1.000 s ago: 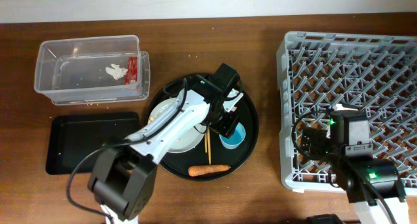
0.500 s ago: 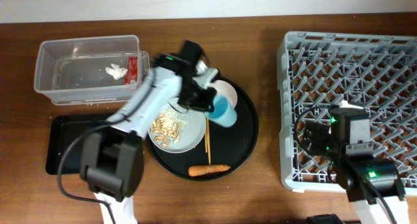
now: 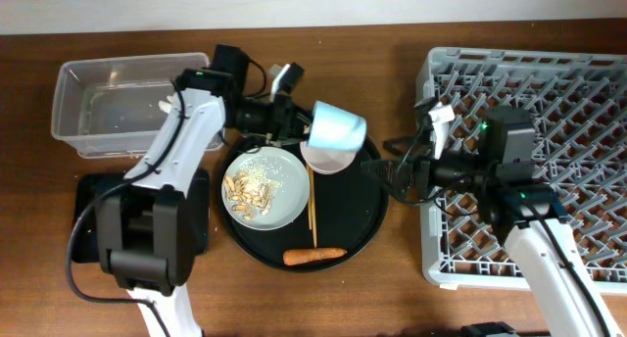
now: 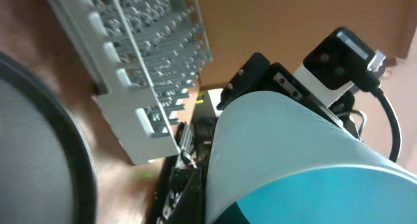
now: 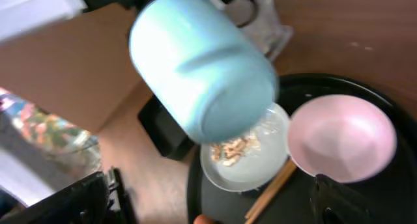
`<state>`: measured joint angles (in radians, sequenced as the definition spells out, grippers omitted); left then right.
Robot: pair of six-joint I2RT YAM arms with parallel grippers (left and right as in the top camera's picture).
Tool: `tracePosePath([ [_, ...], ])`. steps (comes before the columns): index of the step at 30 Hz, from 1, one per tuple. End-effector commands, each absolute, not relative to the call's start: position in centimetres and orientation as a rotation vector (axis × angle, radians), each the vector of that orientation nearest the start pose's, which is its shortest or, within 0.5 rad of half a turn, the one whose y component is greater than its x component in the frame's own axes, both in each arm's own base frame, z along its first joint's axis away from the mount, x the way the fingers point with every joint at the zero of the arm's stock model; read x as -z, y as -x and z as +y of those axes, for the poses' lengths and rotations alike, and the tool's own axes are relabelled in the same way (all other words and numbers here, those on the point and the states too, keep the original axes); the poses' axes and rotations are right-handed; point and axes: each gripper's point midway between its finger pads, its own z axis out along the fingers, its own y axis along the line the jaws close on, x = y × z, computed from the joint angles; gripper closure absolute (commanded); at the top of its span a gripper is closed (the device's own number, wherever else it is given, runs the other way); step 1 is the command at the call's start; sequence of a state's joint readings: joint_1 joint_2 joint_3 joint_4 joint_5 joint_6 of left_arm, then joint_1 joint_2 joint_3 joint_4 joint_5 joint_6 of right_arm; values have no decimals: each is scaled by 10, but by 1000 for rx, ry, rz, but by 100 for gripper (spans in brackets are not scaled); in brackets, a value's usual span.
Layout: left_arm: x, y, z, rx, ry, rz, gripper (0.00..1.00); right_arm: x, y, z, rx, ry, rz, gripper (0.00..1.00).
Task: Sort waste into correct bins and load items into the dishwasher rack
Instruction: 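Hand the light-blue cup from the left gripper to the right gripper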
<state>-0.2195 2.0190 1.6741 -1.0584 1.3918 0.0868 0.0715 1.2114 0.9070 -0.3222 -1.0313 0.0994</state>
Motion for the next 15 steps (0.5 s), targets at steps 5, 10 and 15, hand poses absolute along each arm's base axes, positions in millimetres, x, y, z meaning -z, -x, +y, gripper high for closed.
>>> tracePosePath([
  [5,-237,-327,-290,2092,-691,2248,100,-262,-292,176,-1285,624,1944,2],
  [10,-237,-317,-302,2105,-744,2247,100,-280,-282,183,-1365,728,1826,5],
  [15,-248,-315,-303,2185,-734,2190,100,-280,-279,183,-1383,731,1827,7],
])
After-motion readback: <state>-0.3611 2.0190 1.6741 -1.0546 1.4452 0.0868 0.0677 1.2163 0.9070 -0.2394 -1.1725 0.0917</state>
